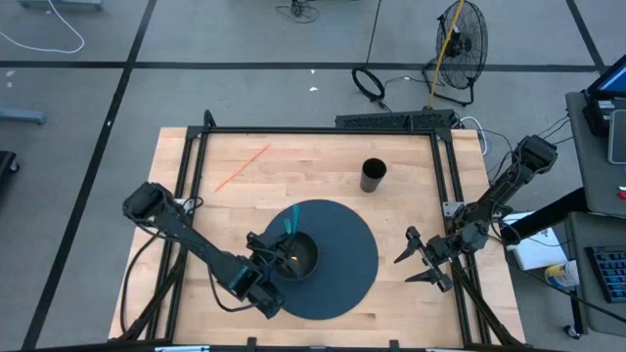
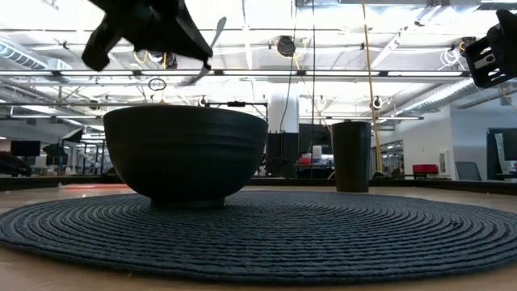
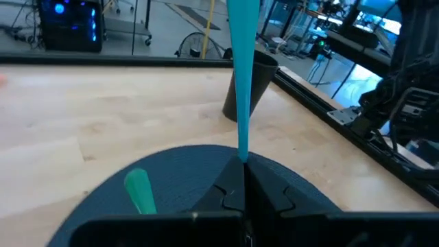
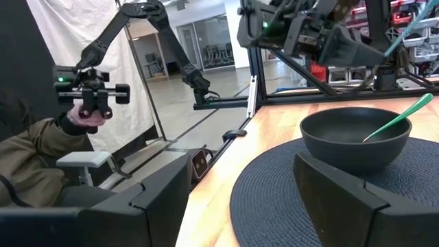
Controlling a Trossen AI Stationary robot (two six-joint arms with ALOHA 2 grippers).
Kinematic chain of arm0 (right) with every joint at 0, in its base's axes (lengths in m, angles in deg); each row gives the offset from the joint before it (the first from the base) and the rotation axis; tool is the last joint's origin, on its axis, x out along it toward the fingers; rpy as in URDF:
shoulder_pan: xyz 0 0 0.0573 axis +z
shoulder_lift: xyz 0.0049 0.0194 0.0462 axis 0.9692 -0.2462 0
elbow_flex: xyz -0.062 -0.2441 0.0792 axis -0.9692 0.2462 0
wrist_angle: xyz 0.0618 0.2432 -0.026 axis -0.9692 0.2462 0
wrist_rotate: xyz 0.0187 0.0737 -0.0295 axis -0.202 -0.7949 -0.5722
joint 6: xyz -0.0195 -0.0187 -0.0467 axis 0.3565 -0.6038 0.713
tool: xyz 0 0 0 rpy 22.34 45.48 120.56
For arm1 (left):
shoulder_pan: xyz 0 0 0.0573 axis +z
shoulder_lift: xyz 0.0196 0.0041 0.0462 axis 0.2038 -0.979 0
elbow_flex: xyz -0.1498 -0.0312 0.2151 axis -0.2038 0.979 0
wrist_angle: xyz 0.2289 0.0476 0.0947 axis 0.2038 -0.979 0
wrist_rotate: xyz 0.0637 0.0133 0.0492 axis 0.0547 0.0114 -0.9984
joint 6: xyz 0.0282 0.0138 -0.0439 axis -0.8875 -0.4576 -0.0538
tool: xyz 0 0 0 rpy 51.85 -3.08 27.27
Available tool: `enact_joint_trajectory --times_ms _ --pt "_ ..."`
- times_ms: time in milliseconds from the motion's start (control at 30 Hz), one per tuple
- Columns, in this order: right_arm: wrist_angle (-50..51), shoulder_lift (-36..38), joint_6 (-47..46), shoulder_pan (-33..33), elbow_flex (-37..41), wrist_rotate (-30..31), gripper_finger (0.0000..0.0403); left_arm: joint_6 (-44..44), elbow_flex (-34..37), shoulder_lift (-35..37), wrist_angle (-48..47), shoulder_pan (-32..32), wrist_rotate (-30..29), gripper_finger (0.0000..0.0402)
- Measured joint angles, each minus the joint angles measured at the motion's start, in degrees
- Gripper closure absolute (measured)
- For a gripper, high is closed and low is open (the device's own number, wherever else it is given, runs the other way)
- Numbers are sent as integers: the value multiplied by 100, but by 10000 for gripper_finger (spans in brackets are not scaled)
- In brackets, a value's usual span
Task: Pick & Place Utensil
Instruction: Put the blue fork into the black bowl
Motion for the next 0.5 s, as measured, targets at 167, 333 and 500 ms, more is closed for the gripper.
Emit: enact_joint_trajectory --times_ms 167,333,500 --pt "42 -2 -2 0 0 0 152 630 0 -318 -31 79 168 401" --pt "99 -2 -35 0 0 0 152 1127 0 -594 -23 128 400 401" --pt "115 -2 -42 0 0 0 152 1610 0 -744 -37 125 580 401"
